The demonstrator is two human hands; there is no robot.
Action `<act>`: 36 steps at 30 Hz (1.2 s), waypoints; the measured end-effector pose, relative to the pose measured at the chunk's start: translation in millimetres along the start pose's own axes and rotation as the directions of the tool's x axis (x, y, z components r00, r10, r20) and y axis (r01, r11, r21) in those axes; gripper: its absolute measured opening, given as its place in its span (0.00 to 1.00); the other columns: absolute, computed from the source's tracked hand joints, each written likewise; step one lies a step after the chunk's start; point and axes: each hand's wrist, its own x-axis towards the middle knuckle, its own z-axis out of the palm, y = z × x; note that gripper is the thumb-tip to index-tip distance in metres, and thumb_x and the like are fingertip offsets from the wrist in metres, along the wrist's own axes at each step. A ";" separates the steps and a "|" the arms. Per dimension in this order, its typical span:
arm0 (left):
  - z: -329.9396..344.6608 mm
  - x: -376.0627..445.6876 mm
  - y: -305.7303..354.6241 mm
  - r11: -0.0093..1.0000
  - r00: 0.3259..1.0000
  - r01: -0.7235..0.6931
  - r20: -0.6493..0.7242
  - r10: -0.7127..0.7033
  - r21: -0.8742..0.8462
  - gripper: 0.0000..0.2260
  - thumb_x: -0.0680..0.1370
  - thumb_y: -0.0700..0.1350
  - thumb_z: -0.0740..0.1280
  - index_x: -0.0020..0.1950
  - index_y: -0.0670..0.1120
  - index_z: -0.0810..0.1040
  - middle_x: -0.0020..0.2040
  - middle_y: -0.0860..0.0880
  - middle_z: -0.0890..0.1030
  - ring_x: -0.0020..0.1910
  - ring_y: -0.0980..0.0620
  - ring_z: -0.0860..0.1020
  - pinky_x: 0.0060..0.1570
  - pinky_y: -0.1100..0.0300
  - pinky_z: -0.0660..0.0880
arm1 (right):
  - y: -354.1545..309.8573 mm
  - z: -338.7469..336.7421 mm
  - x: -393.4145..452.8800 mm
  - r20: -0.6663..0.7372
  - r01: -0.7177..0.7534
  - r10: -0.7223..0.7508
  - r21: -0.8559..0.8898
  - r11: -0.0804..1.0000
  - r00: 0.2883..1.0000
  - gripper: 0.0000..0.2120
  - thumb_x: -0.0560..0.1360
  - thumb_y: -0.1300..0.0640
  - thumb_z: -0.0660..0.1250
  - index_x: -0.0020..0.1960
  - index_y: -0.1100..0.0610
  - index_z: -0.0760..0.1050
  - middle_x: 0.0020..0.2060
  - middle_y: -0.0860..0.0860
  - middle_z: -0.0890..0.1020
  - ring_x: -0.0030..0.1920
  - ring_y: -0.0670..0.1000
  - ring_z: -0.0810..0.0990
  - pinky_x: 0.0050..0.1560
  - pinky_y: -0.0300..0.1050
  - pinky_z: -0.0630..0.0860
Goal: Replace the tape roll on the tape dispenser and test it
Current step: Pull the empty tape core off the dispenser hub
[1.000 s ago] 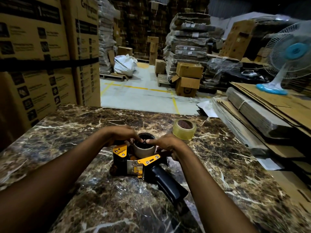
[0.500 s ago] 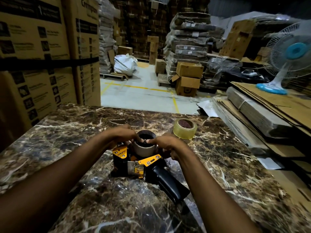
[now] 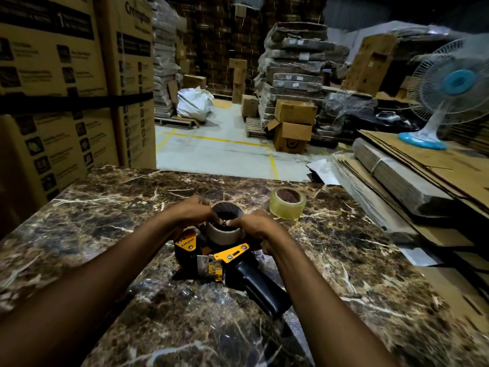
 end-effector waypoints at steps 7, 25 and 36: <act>-11.7 -22.5 -10.8 0.985 0.990 -0.054 0.117 0.074 -0.165 0.15 0.78 0.48 0.75 0.59 0.40 0.87 0.60 0.37 0.86 0.48 0.46 0.82 0.48 0.54 0.78 | 4.9 -8.0 -12.4 0.014 0.028 -0.028 0.038 0.999 1.000 0.24 0.74 0.47 0.74 0.61 0.64 0.77 0.36 0.57 0.79 0.24 0.49 0.75 0.22 0.36 0.69; -26.0 -30.2 -30.5 0.961 0.986 -0.033 0.150 0.076 -0.273 0.35 0.64 0.72 0.77 0.61 0.50 0.88 0.57 0.44 0.89 0.63 0.44 0.83 0.78 0.40 0.66 | 4.8 -22.2 -27.1 0.135 -0.043 0.008 0.259 0.965 0.991 0.15 0.81 0.50 0.68 0.48 0.62 0.77 0.42 0.58 0.83 0.35 0.52 0.82 0.25 0.39 0.78; -20.2 -41.4 -15.7 0.966 0.987 -0.032 0.141 0.071 -0.258 0.14 0.86 0.47 0.64 0.61 0.40 0.86 0.57 0.40 0.89 0.59 0.41 0.86 0.72 0.40 0.74 | 0.6 -21.9 -32.3 0.142 -0.070 0.026 0.319 0.945 0.989 0.14 0.83 0.61 0.64 0.65 0.69 0.75 0.52 0.60 0.77 0.41 0.57 0.83 0.32 0.45 0.85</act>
